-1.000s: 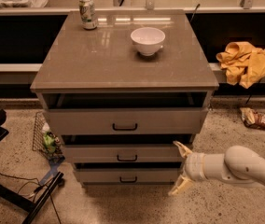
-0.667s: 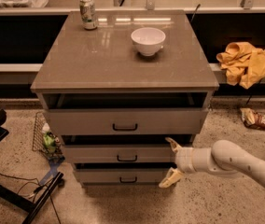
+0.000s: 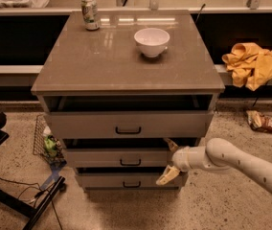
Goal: Open middle drawer
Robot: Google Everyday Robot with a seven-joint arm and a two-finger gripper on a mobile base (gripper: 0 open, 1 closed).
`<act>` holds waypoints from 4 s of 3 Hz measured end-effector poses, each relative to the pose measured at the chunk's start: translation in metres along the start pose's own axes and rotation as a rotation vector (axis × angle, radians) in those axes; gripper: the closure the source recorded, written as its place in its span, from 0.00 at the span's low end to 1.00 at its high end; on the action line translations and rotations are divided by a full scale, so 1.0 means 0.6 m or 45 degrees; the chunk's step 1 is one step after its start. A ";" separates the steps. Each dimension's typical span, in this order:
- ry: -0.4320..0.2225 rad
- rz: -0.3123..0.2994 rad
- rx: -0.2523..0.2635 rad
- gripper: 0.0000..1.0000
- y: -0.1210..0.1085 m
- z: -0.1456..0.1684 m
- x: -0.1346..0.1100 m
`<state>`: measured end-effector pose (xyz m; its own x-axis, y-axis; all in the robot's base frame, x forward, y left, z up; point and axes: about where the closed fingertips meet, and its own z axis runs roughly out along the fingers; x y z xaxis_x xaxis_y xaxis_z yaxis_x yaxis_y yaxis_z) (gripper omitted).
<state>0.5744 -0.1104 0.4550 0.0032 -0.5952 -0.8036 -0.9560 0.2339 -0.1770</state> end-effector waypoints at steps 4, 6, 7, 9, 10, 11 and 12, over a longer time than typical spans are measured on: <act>0.073 0.019 0.001 0.79 -0.014 0.039 0.024; 0.072 0.019 0.001 1.00 -0.017 0.031 0.012; 0.072 0.019 0.001 1.00 -0.017 0.031 0.012; 0.041 0.099 0.018 1.00 0.045 -0.022 0.031; 0.040 0.099 0.017 1.00 0.045 -0.022 0.031; 0.055 0.142 -0.033 1.00 0.065 -0.033 0.044; 0.058 0.150 -0.038 1.00 0.070 -0.037 0.045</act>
Offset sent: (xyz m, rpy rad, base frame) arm 0.0240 -0.0003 -0.0335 -0.1019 0.0241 -0.0497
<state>0.5277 -0.1339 0.4384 -0.1222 -0.5996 -0.7909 -0.9572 0.2817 -0.0656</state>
